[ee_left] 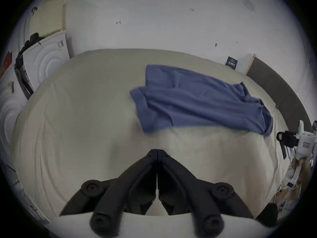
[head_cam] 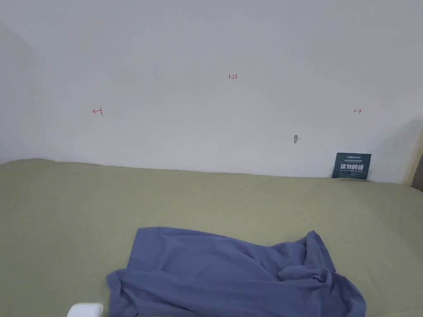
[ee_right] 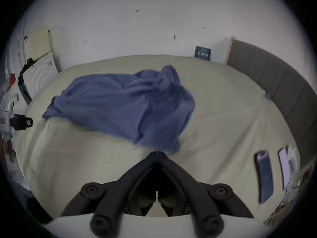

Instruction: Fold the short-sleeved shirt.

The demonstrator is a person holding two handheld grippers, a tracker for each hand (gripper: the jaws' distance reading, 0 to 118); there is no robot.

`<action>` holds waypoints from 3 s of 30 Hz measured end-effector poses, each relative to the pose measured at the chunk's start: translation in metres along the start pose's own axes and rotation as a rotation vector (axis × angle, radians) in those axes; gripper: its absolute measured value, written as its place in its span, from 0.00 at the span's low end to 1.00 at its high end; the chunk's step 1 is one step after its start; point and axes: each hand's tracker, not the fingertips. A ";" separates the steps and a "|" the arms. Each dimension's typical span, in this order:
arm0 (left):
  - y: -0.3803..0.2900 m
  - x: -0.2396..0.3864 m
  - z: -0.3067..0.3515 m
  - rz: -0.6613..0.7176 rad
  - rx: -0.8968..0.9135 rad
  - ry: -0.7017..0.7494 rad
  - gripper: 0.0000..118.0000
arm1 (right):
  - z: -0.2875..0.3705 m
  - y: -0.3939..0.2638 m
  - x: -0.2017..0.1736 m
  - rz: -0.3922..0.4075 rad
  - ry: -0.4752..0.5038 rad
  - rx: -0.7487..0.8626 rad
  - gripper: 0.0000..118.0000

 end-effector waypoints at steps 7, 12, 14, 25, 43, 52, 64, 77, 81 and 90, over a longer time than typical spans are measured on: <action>0.006 0.000 -0.005 0.029 -0.018 -0.003 0.00 | -0.001 -0.003 0.001 -0.052 0.009 -0.018 0.00; 0.060 -0.007 -0.032 0.136 0.000 0.069 0.49 | -0.005 0.015 0.010 -0.070 0.002 -0.004 0.00; 0.073 -0.011 -0.052 0.172 -0.023 0.037 0.86 | -0.007 0.019 0.012 -0.073 -0.002 0.003 0.00; 0.087 0.008 -0.093 0.066 -0.051 0.084 0.74 | -0.035 0.037 0.036 -0.167 0.001 0.020 0.02; 0.095 0.000 -0.099 0.002 -0.065 0.042 0.04 | -0.083 0.079 0.015 0.039 -0.015 -0.119 0.08; 0.105 -0.008 -0.066 -0.031 -0.032 0.042 0.03 | -0.046 0.088 0.025 -0.004 0.054 -0.042 0.08; 0.084 0.002 0.017 -0.060 0.007 -0.018 0.03 | 0.004 0.083 0.033 -0.001 0.055 -0.032 0.08; -0.002 -0.015 0.055 -0.065 -0.102 -0.026 0.03 | 0.038 0.009 0.042 -0.038 0.101 -0.168 0.08; -0.020 -0.033 0.035 -0.046 -0.149 -0.034 0.03 | 0.032 -0.011 0.047 -0.067 0.095 -0.212 0.08; -0.035 -0.043 0.020 -0.006 -0.169 -0.045 0.03 | 0.022 -0.035 0.062 -0.229 0.111 -0.211 0.11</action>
